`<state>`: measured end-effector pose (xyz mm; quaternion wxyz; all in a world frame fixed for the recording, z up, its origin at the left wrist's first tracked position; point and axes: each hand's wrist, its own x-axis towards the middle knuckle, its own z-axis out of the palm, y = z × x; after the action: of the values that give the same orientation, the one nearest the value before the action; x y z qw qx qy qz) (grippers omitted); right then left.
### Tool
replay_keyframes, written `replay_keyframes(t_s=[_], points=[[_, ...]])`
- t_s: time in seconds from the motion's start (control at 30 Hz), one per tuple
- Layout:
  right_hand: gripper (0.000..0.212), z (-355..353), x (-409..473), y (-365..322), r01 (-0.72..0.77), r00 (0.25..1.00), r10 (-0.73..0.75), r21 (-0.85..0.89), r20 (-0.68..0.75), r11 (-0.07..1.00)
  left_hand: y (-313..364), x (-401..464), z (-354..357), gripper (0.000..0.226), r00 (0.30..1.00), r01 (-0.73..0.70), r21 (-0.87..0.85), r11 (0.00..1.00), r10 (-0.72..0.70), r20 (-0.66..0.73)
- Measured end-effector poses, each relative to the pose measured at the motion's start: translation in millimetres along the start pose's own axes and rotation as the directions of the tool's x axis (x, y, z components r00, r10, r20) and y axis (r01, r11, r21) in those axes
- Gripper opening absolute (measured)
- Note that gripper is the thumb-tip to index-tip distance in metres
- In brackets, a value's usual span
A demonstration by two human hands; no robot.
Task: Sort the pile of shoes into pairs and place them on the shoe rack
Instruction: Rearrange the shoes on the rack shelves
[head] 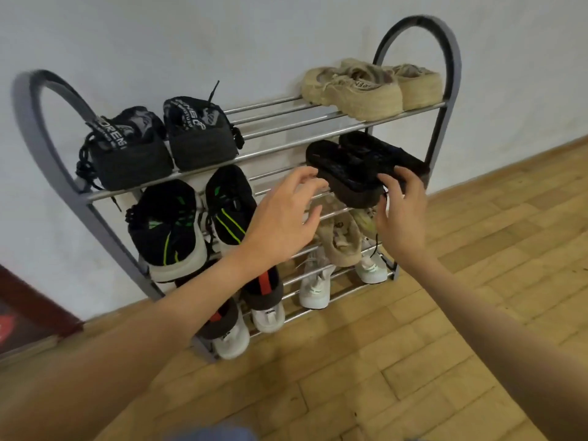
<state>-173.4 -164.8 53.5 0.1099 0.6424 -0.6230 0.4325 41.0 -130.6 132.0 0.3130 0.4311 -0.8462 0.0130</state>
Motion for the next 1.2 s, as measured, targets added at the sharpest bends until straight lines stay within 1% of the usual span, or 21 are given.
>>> replay_keyframes(t_s=[0.03,0.1,0.13,0.17,0.2,0.27,0.33,0.37,0.43,0.47,0.53,0.57,0.67,0.73,0.8,0.9,1.07,1.2], points=[[0.036,5,-9,-16,0.067,0.997,-0.066,0.036,-0.039,0.997,-5,-13,-12,0.032,0.997,-0.011,0.014,1.000,0.012,-0.079],[0.032,16,-21,-46,0.237,0.971,-0.236,0.143,-0.027,0.961,-20,-37,-35,0.027,0.983,0.039,0.043,0.998,-0.031,-0.179],[0.034,20,-24,-61,0.307,0.948,-0.317,0.207,0.021,0.929,-30,-46,-45,0.027,0.976,0.094,0.056,0.994,-0.080,-0.203],[0.039,24,-26,-76,0.344,0.918,-0.382,0.272,0.103,0.899,-40,-54,-55,0.029,0.966,0.163,0.064,0.985,-0.146,-0.214],[0.047,26,-27,-89,0.350,0.880,-0.430,0.336,0.201,0.874,-51,-62,-64,0.032,0.953,0.244,0.072,0.967,-0.225,-0.203],[0.065,34,-28,-114,0.323,0.798,-0.485,0.425,0.358,0.846,-69,-76,-80,0.041,0.919,0.390,0.136,0.911,-0.377,-0.114],[0.079,44,-29,-133,0.321,0.742,-0.514,0.446,0.430,0.836,-80,-90,-90,0.053,0.872,0.467,0.242,0.850,-0.489,0.033],[0.083,50,-30,-141,0.329,0.731,-0.517,0.433,0.446,0.839,-84,-96,-93,0.058,0.840,0.484,0.280,0.829,-0.529,0.117],[0.087,58,-33,-153,0.325,0.744,-0.482,0.381,0.462,0.866,-90,-107,-96,0.068,0.792,0.470,0.318,0.823,-0.553,0.260],[0.087,61,-34,-157,0.304,0.759,-0.454,0.363,0.466,0.881,-93,-111,-97,0.074,0.784,0.450,0.325,0.832,-0.542,0.302],[0.086,63,-35,-161,0.258,0.774,-0.421,0.373,0.472,0.891,-100,-117,-98,0.083,0.799,0.400,0.336,0.852,-0.505,0.327],[0.084,63,-35,-160,0.226,0.777,-0.409,0.395,0.479,0.891,-102,-120,-97,0.084,0.811,0.367,0.356,0.860,-0.483,0.330],[0.076,53,-31,-152,0.081,0.827,-0.332,0.489,0.453,0.869,-107,-126,-87,0.078,0.832,0.223,0.485,0.845,-0.424,0.357],[0.071,44,-32,-143,0.026,0.878,-0.278,0.541,0.389,0.841,-111,-129,-79,0.074,0.852,0.170,0.548,0.819,-0.402,0.336],[0.069,38,-38,-132,0.017,0.908,-0.248,0.560,0.339,0.828,-114,-131,-74,0.071,0.877,0.173,0.550,0.817,-0.382,0.290],[0.070,32,-50,-116,0.056,0.924,-0.256,0.563,0.283,0.824,-112,-131,-66,0.066,0.896,0.187,0.527,0.829,-0.364,0.255],[0.069,13,-52,-96,0.066,0.954,-0.213,0.546,0.209,0.835,-103,-121,-55,0.056,0.945,0.238,0.432,0.870,-0.310,0.106],[0.067,0,-51,-83,0.063,0.963,-0.187,0.513,0.194,0.856,-92,-115,-41,0.056,0.976,0.152,0.416,0.897,-0.203,0.081]])
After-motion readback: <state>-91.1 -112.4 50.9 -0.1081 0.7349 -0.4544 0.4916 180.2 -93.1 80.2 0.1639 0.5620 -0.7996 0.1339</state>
